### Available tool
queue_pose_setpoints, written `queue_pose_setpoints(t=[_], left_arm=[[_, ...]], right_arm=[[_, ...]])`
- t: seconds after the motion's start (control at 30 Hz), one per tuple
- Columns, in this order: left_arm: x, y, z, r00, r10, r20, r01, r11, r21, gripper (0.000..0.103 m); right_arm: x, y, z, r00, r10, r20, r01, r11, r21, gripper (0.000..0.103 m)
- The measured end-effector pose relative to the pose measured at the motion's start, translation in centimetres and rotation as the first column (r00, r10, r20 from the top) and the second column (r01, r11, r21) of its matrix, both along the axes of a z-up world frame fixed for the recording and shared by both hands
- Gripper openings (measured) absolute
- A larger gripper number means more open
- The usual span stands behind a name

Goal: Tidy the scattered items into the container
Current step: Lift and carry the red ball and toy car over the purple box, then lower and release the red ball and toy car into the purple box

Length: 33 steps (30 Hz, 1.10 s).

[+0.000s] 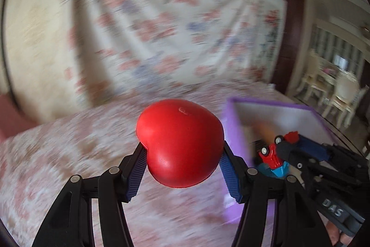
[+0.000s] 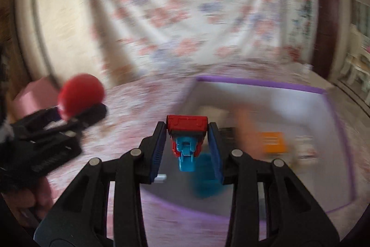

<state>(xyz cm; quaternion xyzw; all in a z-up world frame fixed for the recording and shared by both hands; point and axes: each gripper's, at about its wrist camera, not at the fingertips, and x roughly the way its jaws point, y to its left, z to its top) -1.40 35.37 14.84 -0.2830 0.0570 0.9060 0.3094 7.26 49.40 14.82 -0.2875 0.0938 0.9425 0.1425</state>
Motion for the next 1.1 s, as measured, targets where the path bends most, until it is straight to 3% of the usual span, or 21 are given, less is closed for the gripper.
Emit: queue_pose_setpoints(t=[0.23, 0.37, 0.5, 0.73, 1.1], left_arm=[[1.0, 11.2, 0.6, 0.977, -0.215, -0.002, 0.215, 0.977, -0.012, 0.060], [0.9, 16.5, 0.3, 0.950, -0.311, 0.026, 0.312, 0.950, -0.009, 0.060], [0.7, 19.6, -0.6, 0.937, -0.344, 0.058, 0.346, 0.938, -0.032, 0.060], [1.1, 21.4, -1.2, 0.918, -0.382, 0.108, 0.390, 0.919, -0.065, 0.060], [1.4, 21.2, -1.1, 0.933, -0.353, 0.074, 0.358, 0.931, -0.067, 0.060]], right_arm=[[2.8, 9.5, -1.2, 0.963, -0.262, 0.064, 0.260, 0.965, 0.027, 0.040], [3.5, 11.8, -2.7, 0.937, -0.332, 0.107, 0.330, 0.943, 0.035, 0.040], [3.3, 12.0, -3.8, 0.925, -0.358, 0.130, 0.350, 0.933, 0.082, 0.040], [3.1, 12.3, -4.1, 0.908, -0.391, 0.152, 0.374, 0.919, 0.127, 0.040], [3.3, 11.6, -4.5, 0.898, -0.412, 0.155, 0.382, 0.905, 0.188, 0.041]])
